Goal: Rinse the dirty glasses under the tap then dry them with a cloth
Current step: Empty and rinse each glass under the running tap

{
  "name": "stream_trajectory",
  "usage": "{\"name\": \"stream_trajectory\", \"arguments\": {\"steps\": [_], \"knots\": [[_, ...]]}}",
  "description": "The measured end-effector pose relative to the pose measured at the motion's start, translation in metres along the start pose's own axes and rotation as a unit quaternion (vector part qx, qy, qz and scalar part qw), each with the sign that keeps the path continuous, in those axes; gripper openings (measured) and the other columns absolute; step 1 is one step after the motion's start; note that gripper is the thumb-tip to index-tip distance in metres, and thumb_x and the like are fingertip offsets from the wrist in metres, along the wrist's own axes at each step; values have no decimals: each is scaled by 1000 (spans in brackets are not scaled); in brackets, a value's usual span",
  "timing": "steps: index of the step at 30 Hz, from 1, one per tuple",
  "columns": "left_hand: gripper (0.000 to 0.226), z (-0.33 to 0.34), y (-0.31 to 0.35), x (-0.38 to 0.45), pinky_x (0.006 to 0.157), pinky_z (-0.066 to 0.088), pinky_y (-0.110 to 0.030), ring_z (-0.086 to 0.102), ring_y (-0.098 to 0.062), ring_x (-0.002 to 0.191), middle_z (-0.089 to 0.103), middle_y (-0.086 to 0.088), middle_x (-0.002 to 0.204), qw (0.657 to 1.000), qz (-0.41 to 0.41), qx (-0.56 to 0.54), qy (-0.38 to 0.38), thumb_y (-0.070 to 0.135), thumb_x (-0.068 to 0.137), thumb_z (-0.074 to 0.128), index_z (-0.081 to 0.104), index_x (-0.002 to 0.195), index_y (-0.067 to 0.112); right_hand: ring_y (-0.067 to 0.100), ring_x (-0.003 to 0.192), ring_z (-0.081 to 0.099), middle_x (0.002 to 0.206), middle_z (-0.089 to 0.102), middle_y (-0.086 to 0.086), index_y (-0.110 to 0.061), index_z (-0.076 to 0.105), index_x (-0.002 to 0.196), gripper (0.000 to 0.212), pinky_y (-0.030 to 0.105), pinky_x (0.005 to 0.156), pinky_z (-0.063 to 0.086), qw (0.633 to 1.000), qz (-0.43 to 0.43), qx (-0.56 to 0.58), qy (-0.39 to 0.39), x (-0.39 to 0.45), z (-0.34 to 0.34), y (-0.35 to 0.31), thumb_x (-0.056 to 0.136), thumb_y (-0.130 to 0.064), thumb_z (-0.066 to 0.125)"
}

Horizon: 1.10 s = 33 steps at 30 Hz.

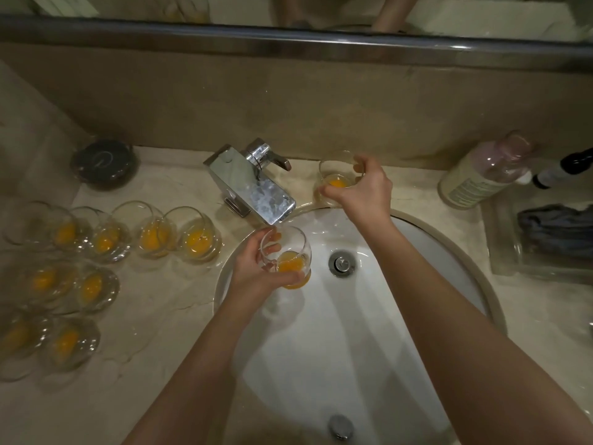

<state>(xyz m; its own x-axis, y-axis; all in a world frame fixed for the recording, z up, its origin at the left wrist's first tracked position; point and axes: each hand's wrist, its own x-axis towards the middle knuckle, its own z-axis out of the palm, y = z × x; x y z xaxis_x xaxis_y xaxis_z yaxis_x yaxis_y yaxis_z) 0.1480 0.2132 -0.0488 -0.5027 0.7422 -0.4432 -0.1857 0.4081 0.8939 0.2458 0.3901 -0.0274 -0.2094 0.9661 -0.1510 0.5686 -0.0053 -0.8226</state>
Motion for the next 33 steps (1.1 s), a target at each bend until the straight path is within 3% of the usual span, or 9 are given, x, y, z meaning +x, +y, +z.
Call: {"name": "stream_trajectory", "arguments": {"steps": [4,7,11,15,18,20,24,28,33], "knots": [[78,0,2,2,68,50,-9,62,-4,104,65,5,117,1000,-4,-3,0,11,43,85,59,114,30,19,121,49,133,54,3,-15,46,139,83,31,96,45,1000,-1,-1,-1,5,3,-2,67,-29,86],[78,0,2,1,65,48,-7,63,1,95,65,4,114,1000,-5,-2,-4,-3,52,91,58,115,27,19,123,49,135,52,4,-16,43,140,85,30,96,44,1000,-3,-2,-7,6,4,0,68,-30,86],[73,1,2,0,65,48,-7,61,-4,102,63,5,115,1000,-6,-9,-14,-8,59,87,57,115,29,22,131,42,143,45,6,-14,36,145,91,35,105,41,999,-5,-11,-32,4,0,-2,71,-35,84],[76,1,1,-1,65,49,-8,61,-7,104,63,1,119,1000,-8,-20,-16,-8,56,88,57,114,30,19,128,44,135,52,4,-12,46,140,68,25,101,34,995,-92,2,24,-4,-7,-17,83,-38,73],[77,0,2,-1,65,49,-8,60,-13,111,63,-2,124,999,-5,-31,-20,-9,56,88,57,117,27,19,119,53,123,64,5,-10,56,133,50,28,101,35,983,-181,-15,-9,-2,-4,-39,91,-35,66],[77,0,2,-1,65,50,-8,60,-16,113,63,-3,124,999,0,-34,-17,-6,52,89,58,115,27,20,119,56,122,66,5,-8,58,130,44,38,113,26,978,-199,-39,-40,1,6,-50,94,-33,62],[76,-3,1,2,68,51,-10,60,-11,112,64,3,121,999,-2,-35,-9,9,45,86,58,112,31,22,131,48,124,65,3,-10,59,129,37,37,117,1,973,-198,-71,-100,-2,28,-52,99,-31,53],[77,-6,-2,5,70,51,-11,60,-6,111,64,4,119,999,-3,-35,-6,9,45,86,58,113,32,23,147,22,131,63,0,-18,58,132,35,38,117,-8,966,-198,-93,-136,-1,36,-50,102,-30,47],[78,-5,0,8,68,50,-10,60,-6,110,65,3,118,999,-2,-43,-7,11,43,83,58,115,27,24,148,22,131,63,2,-19,61,129,33,39,117,-9,967,-197,-80,-137,2,38,-50,103,-27,43]]}}
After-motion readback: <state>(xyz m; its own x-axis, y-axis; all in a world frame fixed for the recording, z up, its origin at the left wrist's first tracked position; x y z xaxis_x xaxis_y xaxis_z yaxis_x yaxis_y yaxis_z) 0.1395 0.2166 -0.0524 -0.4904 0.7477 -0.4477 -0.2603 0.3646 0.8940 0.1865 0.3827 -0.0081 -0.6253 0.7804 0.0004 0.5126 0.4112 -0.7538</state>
